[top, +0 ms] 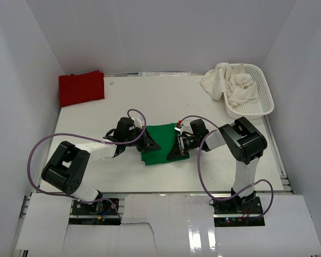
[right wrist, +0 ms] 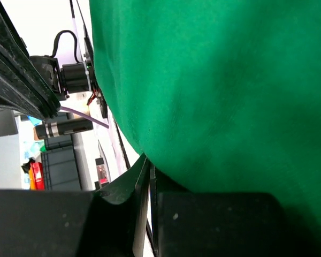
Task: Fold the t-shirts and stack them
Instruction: Smooth out wrinkles on the folded tshirt
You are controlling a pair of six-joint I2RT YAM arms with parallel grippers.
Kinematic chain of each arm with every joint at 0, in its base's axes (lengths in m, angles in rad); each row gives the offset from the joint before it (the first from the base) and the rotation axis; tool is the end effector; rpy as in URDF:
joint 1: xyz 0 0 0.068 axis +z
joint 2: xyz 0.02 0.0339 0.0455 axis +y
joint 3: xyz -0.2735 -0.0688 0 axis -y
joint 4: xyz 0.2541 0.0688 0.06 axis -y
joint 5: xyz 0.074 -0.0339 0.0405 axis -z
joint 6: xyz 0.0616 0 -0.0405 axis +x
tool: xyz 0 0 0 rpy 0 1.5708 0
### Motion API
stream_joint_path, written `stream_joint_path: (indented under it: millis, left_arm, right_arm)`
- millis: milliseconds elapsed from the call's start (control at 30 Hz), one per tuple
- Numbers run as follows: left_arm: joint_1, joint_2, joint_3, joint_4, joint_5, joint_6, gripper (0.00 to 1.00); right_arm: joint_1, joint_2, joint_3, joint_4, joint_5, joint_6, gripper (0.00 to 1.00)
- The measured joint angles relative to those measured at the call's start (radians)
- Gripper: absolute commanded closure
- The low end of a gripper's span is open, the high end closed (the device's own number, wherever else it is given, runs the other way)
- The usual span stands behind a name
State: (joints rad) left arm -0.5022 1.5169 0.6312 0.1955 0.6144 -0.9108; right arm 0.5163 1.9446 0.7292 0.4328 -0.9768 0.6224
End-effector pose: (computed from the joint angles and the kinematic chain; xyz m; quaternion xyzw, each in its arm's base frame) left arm 0.2532 -0.1796 0.1486 -0.0487 0.8705 -0.4718 0.1314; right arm 0.2717 0.2130 0.0743 -0.1367 0.8238 0.5477 0.0520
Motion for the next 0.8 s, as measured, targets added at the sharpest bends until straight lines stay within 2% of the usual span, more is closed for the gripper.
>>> stream_joint_path:
  millis: [300,567,800]
  left_arm:
    - [-0.005,0.0,0.0,0.0,0.0,-0.003,0.87]
    - [-0.019,0.004,0.004,0.0,-0.001,-0.004,0.87]
    - [-0.042,0.08,0.035,0.021,-0.004,-0.004,0.87]
  right_arm:
    - [0.001,-0.022,-0.008,0.005,0.014,-0.009,0.92]
    - [0.003,-0.193,0.041,-0.232,0.123,-0.103,0.92]
    - [0.003,-0.339,0.116,-0.431,0.264,-0.195,0.91]
